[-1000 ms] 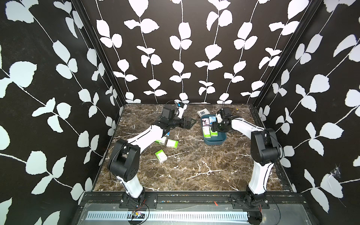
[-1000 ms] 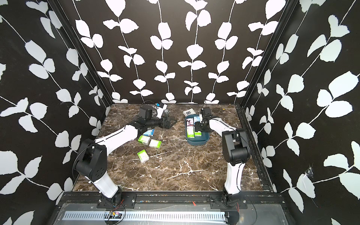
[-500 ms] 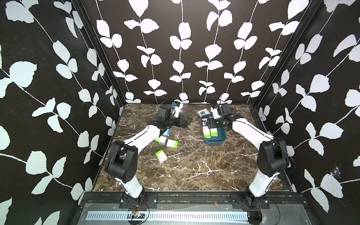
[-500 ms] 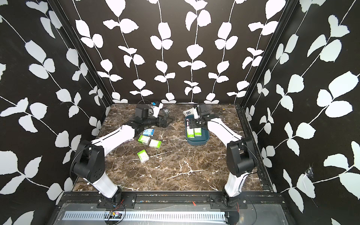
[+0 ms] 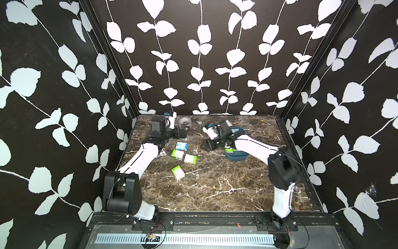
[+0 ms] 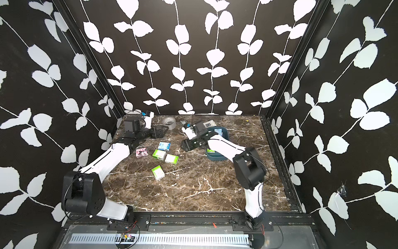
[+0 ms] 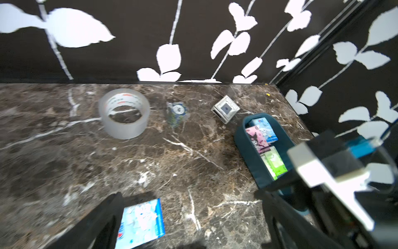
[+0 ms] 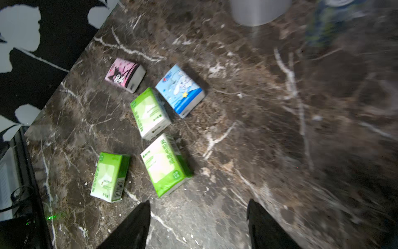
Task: Put the pocket tissues into the storage box
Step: Pick up the pocket tissues from the center of the board.
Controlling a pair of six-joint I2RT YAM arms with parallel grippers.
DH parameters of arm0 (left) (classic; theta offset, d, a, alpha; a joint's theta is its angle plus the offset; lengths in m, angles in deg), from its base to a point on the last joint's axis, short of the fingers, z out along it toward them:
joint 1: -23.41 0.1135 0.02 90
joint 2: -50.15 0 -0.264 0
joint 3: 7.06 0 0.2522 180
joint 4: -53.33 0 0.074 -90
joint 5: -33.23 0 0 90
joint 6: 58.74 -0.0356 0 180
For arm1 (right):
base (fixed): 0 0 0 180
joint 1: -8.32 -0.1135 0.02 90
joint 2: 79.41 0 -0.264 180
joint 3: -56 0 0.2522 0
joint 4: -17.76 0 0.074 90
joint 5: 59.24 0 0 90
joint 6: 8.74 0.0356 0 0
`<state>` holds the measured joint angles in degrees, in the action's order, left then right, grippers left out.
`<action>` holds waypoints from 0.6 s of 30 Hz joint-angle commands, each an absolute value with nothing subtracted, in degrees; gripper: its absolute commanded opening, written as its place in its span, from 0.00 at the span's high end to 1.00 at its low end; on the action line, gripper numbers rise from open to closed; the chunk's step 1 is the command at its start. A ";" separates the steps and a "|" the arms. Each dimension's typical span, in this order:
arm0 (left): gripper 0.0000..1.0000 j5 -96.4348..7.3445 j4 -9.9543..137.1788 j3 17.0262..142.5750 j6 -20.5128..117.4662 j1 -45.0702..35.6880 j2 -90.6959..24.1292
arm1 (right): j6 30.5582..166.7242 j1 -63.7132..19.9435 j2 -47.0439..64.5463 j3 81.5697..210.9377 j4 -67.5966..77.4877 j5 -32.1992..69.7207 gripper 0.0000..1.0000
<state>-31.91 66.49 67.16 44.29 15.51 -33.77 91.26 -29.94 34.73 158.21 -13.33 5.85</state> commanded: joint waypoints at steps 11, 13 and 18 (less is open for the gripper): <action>0.01 -29.53 64.03 62.60 46.35 18.75 -30.52 | 83.52 -35.06 48.49 176.81 -23.03 2.51 0.27; 0.01 -29.48 63.76 62.44 46.38 18.79 -30.54 | 83.15 -35.27 49.94 178.12 -23.76 2.38 0.27; 0.01 -29.28 63.73 62.34 46.53 18.75 -30.40 | 82.60 -35.96 54.86 183.78 -27.55 1.62 0.27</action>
